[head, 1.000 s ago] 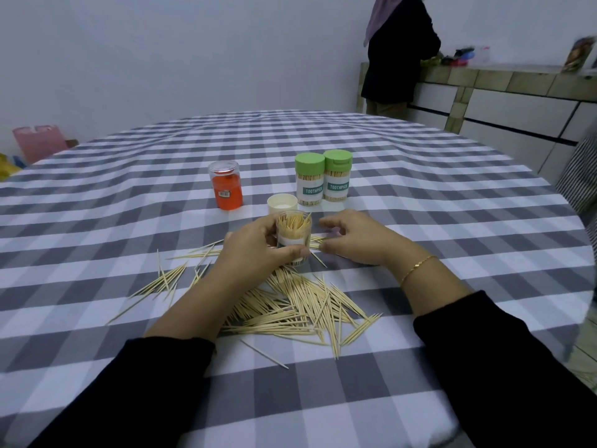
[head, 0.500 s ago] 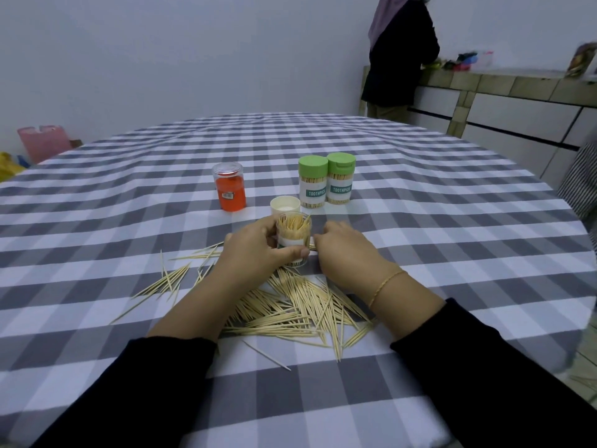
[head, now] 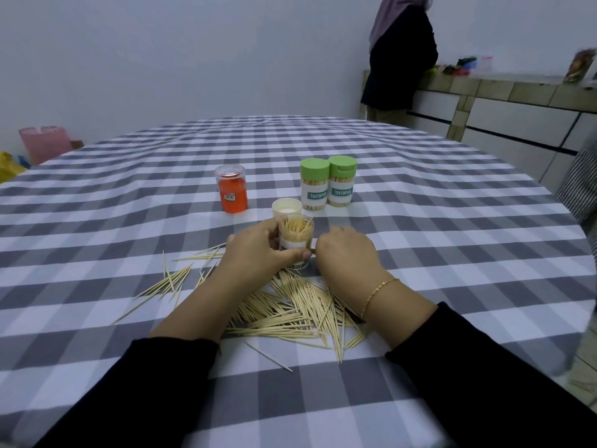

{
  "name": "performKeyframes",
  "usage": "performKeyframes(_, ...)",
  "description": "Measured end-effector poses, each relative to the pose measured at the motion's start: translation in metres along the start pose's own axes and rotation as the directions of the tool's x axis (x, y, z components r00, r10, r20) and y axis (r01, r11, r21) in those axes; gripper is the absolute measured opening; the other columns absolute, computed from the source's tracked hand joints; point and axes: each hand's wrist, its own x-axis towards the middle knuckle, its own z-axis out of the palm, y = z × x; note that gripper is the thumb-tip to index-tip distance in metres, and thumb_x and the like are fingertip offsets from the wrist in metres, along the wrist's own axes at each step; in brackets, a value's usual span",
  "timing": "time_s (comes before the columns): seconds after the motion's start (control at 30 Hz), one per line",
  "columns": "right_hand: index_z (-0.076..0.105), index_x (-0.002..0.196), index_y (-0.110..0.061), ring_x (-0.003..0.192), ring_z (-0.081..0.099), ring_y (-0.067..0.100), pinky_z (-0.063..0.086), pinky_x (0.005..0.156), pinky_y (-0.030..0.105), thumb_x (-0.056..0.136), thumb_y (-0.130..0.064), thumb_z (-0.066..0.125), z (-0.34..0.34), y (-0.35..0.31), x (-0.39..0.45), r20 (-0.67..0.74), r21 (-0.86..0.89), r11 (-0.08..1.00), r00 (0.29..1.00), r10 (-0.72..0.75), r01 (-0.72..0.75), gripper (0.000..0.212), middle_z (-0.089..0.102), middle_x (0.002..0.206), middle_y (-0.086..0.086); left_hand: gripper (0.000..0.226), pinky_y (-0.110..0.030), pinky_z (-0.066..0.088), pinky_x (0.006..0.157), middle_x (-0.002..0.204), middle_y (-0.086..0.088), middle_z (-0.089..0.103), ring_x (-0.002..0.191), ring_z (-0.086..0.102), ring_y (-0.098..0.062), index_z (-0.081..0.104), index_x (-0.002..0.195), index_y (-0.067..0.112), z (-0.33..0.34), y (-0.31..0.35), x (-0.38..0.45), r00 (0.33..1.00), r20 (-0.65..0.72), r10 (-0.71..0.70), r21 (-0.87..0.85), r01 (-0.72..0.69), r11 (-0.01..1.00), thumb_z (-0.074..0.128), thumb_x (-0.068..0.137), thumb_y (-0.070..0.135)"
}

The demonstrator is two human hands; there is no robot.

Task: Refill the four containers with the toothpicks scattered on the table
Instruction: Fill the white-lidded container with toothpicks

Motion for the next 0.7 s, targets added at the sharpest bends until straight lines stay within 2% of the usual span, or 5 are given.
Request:
performKeyframes(0.27, 0.055, 0.115, -0.007, 0.108, 0.054, 0.03, 0.044, 0.086, 0.035, 0.09, -0.004, 0.049, 0.003, 0.018, 0.006, -0.003, 0.047, 0.999, 1.0, 0.019, -0.019, 0.026, 0.058, 0.115, 0.012, 0.033, -0.043, 0.047, 0.096, 0.093, 0.02, 0.07, 0.093, 0.064, -0.002, 0.055, 0.089, 0.054, -0.001, 0.002, -0.001, 1.0, -0.015, -0.01, 0.032, 0.01, 0.999, 0.08, 0.068, 0.054)
performKeyframes(0.4, 0.057, 0.108, -0.013, 0.094, 0.056, 0.027, 0.044, 0.073, 0.034, 0.093, -0.007, 0.045, 0.006, 0.034, 0.017, 0.041, 0.362, 0.914, 0.983, 0.181, -0.183, 0.02, 0.062, 0.105, 0.009, 0.036, -0.033, 0.051, 0.093, 0.09, 0.022, 0.069, 0.089, 0.063, 0.004, 0.06, 0.099, 0.048, -0.001, 0.004, -0.002, 1.0, 0.002, -0.029, -0.003, 0.029, 1.0, 0.081, 0.07, 0.046)
performKeyframes(0.5, 0.058, 0.1, -0.014, 0.09, 0.058, 0.022, 0.047, 0.076, 0.033, 0.097, -0.012, 0.041, 0.007, 0.042, 0.019, 0.026, 0.671, 0.72, 0.976, 0.217, -0.178, 0.018, 0.064, 0.098, 0.004, 0.038, -0.03, 0.051, 0.092, 0.09, 0.021, 0.07, 0.086, 0.063, 0.007, 0.063, 0.103, 0.043, 0.001, 0.005, -0.003, 1.0, -0.001, -0.03, -0.013, 0.03, 0.999, 0.082, 0.069, 0.045)
performKeyframes(0.6, 0.059, 0.094, -0.014, 0.08, 0.057, 0.015, 0.047, 0.073, 0.029, 0.098, -0.012, 0.043, 0.007, 0.041, 0.019, -0.001, 0.877, 0.466, 0.969, 0.249, -0.119, 0.017, 0.065, 0.087, 0.0, 0.041, -0.034, 0.051, 0.095, 0.092, 0.021, 0.071, 0.088, 0.064, 0.006, 0.064, 0.106, 0.041, 0.002, 0.005, -0.003, 1.0, 0.004, -0.024, -0.026, 0.024, 0.999, 0.082, 0.069, 0.044)
performKeyframes(0.7, 0.06, 0.088, -0.018, 0.083, 0.063, 0.025, 0.053, 0.086, 0.044, 0.097, -0.008, 0.044, 0.007, 0.037, 0.02, 0.012, 0.985, 0.163, 0.958, 0.286, -0.061, 0.021, 0.066, 0.08, 0.001, 0.039, -0.038, 0.049, 0.097, 0.092, 0.022, 0.071, 0.09, 0.065, 0.004, 0.063, 0.103, 0.043, 0.004, 0.005, -0.003, 1.0, 0.013, -0.004, -0.037, 0.005, 0.999, 0.083, 0.069, 0.043)
